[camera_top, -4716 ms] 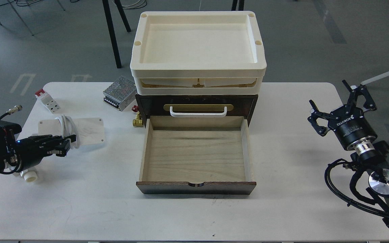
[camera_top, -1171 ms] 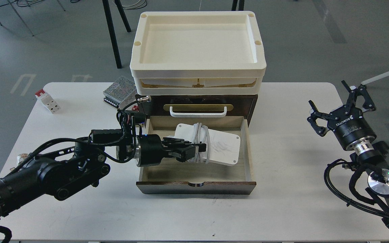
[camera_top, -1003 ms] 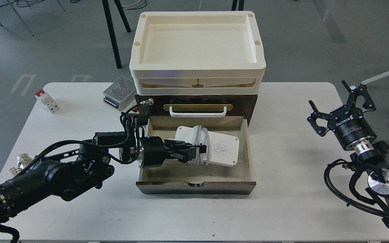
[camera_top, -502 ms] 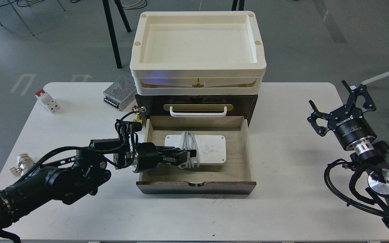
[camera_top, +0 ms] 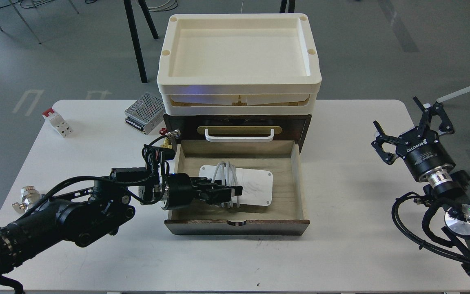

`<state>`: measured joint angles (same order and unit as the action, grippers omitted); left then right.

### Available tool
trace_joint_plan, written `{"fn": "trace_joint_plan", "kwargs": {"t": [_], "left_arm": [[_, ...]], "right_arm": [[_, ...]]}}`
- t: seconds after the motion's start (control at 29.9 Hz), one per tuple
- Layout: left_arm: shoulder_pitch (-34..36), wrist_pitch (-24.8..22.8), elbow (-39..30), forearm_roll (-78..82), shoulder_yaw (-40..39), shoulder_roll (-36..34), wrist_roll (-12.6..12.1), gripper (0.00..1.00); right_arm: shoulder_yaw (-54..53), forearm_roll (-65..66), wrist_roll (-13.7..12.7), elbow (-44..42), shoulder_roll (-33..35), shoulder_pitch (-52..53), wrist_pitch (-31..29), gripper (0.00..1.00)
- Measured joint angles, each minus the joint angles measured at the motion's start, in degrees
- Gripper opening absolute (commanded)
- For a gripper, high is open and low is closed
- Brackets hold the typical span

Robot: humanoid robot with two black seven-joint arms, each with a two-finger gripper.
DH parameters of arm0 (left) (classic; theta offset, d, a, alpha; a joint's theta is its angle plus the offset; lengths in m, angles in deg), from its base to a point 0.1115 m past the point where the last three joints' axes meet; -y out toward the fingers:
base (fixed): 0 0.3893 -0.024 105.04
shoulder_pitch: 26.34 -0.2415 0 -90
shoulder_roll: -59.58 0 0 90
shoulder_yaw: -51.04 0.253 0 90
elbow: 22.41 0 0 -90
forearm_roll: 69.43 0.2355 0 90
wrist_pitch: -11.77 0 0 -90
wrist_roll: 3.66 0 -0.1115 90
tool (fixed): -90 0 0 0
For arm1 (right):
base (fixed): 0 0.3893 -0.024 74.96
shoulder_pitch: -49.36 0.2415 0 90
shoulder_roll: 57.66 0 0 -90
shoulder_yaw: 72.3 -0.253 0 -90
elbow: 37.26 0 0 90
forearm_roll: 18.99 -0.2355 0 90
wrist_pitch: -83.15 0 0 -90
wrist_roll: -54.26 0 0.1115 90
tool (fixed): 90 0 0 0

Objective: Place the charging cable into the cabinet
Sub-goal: 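Open the left gripper to release the charger and withdraw from the drawer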

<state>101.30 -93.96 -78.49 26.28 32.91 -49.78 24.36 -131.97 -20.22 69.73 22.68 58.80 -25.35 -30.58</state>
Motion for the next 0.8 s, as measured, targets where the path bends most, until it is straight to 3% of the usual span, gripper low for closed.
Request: {"fn": "trace_joint_plan", "kwargs": {"t": [0.37, 0.8], "left_arm": [[2.35, -0.09, -0.20, 0.02, 0.11, -1.41, -0.03, 0.86], [3.04, -0.18, -6.40, -0.15, -0.43, -7.68, -0.03, 0.86]], "right_arm": [[-0.01, -0.03, 0.00, -0.01, 0.04, 0.00, 0.00, 0.99], [-0.01, -0.02, 0.00, -0.02, 0.01, 0.00, -0.07, 0.99]]}}
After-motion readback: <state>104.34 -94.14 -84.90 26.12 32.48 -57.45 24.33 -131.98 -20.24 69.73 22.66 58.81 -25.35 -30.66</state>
